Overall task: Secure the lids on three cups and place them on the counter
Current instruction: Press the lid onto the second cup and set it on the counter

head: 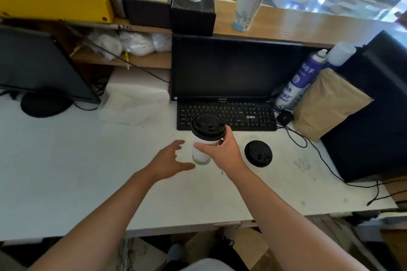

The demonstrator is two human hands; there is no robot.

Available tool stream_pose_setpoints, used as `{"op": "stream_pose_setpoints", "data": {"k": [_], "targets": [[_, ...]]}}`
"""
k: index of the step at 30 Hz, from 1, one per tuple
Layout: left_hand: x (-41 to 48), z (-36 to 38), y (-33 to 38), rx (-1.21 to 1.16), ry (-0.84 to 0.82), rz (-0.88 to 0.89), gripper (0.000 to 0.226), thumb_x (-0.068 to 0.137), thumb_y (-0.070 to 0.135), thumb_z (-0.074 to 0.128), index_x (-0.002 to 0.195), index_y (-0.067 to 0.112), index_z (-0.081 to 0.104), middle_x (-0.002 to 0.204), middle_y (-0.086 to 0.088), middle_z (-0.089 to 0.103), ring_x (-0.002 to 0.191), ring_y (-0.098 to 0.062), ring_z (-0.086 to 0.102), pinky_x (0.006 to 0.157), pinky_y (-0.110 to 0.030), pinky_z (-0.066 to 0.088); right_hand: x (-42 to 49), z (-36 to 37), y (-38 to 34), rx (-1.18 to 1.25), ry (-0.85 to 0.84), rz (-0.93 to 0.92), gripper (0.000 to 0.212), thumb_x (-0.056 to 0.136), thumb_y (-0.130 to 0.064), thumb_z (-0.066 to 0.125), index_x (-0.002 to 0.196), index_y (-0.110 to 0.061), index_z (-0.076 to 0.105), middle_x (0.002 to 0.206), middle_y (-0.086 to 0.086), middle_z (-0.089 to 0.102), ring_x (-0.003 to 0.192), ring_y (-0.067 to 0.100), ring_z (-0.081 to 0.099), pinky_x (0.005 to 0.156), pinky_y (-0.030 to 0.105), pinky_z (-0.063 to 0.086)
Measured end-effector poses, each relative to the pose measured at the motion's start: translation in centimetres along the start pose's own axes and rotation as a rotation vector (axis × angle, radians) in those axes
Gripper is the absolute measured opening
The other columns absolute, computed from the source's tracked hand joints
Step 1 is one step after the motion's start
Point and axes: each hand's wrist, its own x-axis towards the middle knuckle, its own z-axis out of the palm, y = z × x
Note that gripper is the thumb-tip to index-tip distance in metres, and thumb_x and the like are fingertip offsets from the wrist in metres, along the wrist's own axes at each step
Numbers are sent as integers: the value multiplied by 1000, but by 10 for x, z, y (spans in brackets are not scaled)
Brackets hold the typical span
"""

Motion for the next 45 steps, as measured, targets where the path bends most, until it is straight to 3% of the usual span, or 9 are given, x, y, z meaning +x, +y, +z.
{"op": "stream_pose_setpoints", "data": {"k": [3, 8, 11, 15, 19, 25, 29, 34, 45], "targets": [[-3, 5, 44, -44, 61, 164, 96, 69, 35, 89, 148, 32, 34, 140, 11, 46, 120, -14, 50, 90, -27, 45, 2, -9, -9, -1, 17, -14, 79, 69, -22, 92, 134, -23, 48, 123, -7, 63, 116, 15, 59, 97, 32, 54], [1, 13, 88, -89, 138, 332, 73, 71, 27, 89, 128, 41, 45, 118, 24, 58, 103, 3, 58, 76, -8, 45, 11, -29, -20, 32, 62, -54, 80, 65, -23, 93, 131, -26, 48, 118, -9, 65, 113, 12, 63, 87, 26, 55], [4, 16, 109, -83, 182, 391, 71, 70, 25, 90, 124, 43, 48, 110, 31, 59, 99, 15, 59, 73, -2, 46, 18, -46, -25, 40, 68, -73, 84, 63, -25, 94, 133, -28, 48, 119, -11, 65, 115, 11, 62, 92, 31, 56], [11, 20, 135, -78, 203, 427, 71, 69, 23, 90, 127, 38, 51, 115, 22, 64, 105, 3, 63, 78, -8, 52, 30, -74, -35, 26, 30, -111, 86, 64, -24, 93, 137, -27, 46, 122, -11, 63, 116, 10, 60, 97, 31, 54], [21, 22, 154, -71, 218, 436, 68, 71, 24, 89, 128, 32, 53, 117, 19, 66, 106, -1, 65, 80, -12, 54, 43, -98, -40, 67, -36, -137, 77, 67, -21, 91, 132, -29, 50, 117, -13, 66, 109, 5, 64, 87, 23, 55], [42, 25, 174, -87, 241, 424, 66, 73, 26, 87, 130, 31, 54, 120, 13, 69, 110, -8, 66, 91, -32, 59, 68, -129, -46, 78, -147, -177, 67, 74, -10, 86, 129, -30, 52, 115, -14, 67, 100, -5, 65, 70, 10, 53], [59, 32, 195, -91, 278, 422, 65, 73, 19, 85, 129, 31, 55, 117, 15, 69, 108, -4, 66, 89, -29, 58, 89, -148, -52, 55, -165, -197, 72, 74, -12, 87, 134, -29, 50, 118, -16, 63, 106, -1, 62, 71, 10, 51], [84, 36, 234, -98, 285, 441, 61, 74, 18, 83, 127, 31, 56, 114, 17, 69, 106, 1, 65, 87, -23, 56, 120, -178, -65, 33, -147, -232, 72, 75, -14, 87, 135, -29, 50, 115, -23, 59, 101, -10, 57, 69, 7, 48], [149, 8, 353, -121, 349, 547, 58, 75, 23, 83, 121, 37, 53, 112, 19, 67, 108, -4, 62, 89, -23, 52, 211, -248, -142, 23, -63, -407, 78, 71, -21, 90, 138, -28, 49, 127, -14, 63, 114, 6, 61, 91, 33, 56]]}}
